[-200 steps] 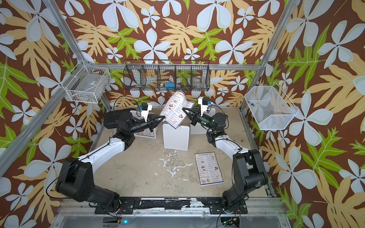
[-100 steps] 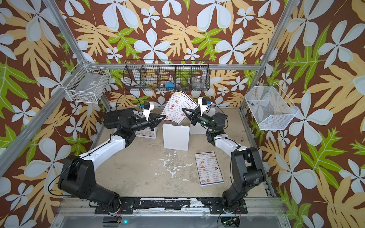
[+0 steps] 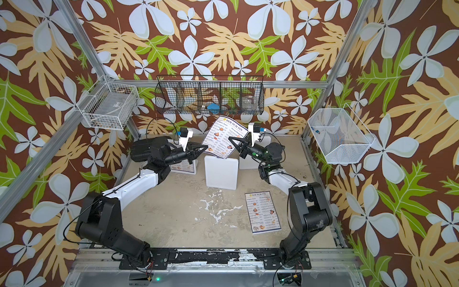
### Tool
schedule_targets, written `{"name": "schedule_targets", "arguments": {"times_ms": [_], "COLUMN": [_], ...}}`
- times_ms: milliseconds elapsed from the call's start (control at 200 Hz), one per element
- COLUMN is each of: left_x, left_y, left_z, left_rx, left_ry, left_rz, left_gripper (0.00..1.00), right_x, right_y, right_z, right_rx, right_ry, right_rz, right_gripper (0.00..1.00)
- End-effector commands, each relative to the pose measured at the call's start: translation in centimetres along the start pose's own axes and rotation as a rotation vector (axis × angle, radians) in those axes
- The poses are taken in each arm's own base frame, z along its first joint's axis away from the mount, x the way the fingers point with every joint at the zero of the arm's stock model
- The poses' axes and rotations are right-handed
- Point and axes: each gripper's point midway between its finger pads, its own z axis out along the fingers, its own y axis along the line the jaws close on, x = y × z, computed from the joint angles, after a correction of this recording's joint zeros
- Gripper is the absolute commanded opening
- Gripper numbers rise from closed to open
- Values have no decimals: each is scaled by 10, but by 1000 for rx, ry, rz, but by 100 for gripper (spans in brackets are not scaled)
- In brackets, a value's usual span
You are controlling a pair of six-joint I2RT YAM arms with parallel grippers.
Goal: Insert the menus into the narrow rack
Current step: Insert the menu into the narrow rack.
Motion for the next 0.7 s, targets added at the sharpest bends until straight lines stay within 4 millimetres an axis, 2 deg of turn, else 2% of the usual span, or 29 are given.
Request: {"name": "schedule_targets", "arguments": {"times_ms": [0, 160, 455, 696], "left_x": [-7, -6, -7, -5], "left_y": [6, 16, 27, 26], "left_z": [2, 7, 11, 11], "left_rx": [-17, -42, -81, -76], "left_ry": [-18, -14, -13, -13], "left_rz": [9, -1, -13, -16], "left_gripper": [12, 11, 9, 9], "right_x": [-6, -9, -4, 1], "right_y": [2, -6, -38, -38], "right_z": [2, 5, 9, 10], "right_rx": [-14, 15, 157, 163], "right_ry": [-18, -21, 2, 13], "right_rz": [-8, 14, 96, 127], "right_gripper": [8, 6, 3, 3]}}
